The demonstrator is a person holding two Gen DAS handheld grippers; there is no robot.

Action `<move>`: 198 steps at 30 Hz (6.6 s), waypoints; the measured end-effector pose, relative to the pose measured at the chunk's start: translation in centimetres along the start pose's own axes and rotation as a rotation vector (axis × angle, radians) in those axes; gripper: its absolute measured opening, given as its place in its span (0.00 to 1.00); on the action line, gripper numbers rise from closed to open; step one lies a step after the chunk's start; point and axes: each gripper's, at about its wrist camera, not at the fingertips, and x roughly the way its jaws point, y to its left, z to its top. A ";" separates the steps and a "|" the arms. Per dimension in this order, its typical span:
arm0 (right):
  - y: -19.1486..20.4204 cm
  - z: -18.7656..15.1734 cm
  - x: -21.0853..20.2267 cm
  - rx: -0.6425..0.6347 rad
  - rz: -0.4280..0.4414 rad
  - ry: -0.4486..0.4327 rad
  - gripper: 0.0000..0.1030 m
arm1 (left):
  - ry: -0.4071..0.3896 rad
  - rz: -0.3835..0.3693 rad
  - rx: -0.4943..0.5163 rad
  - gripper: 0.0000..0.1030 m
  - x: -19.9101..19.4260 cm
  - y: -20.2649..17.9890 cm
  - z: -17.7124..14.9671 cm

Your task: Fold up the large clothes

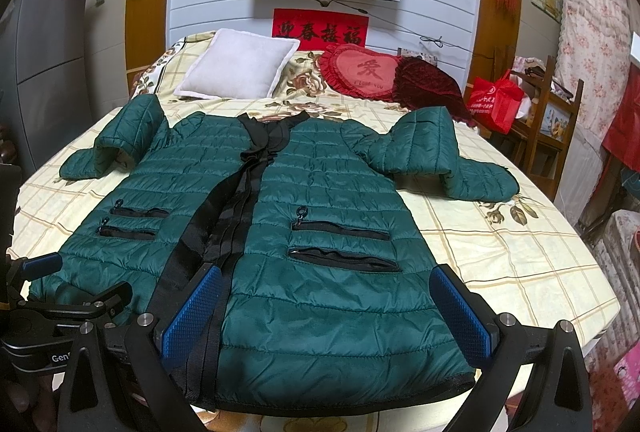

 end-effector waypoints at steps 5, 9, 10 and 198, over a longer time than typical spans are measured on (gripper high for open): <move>0.0 0.0 0.0 0.000 0.000 -0.001 1.00 | 0.001 -0.001 0.000 1.00 0.0 -0.2 -0.1; -0.1 0.0 -0.1 -0.002 -0.001 0.000 1.00 | 0.001 -0.001 0.000 1.00 0.0 -0.1 -0.1; 0.0 0.0 0.0 0.000 0.000 0.000 1.00 | 0.001 -0.001 0.000 1.00 0.0 0.0 0.0; -0.2 13.1 -2.7 0.279 0.542 0.135 1.00 | -0.110 -0.064 -0.071 1.00 -1.5 9.8 4.3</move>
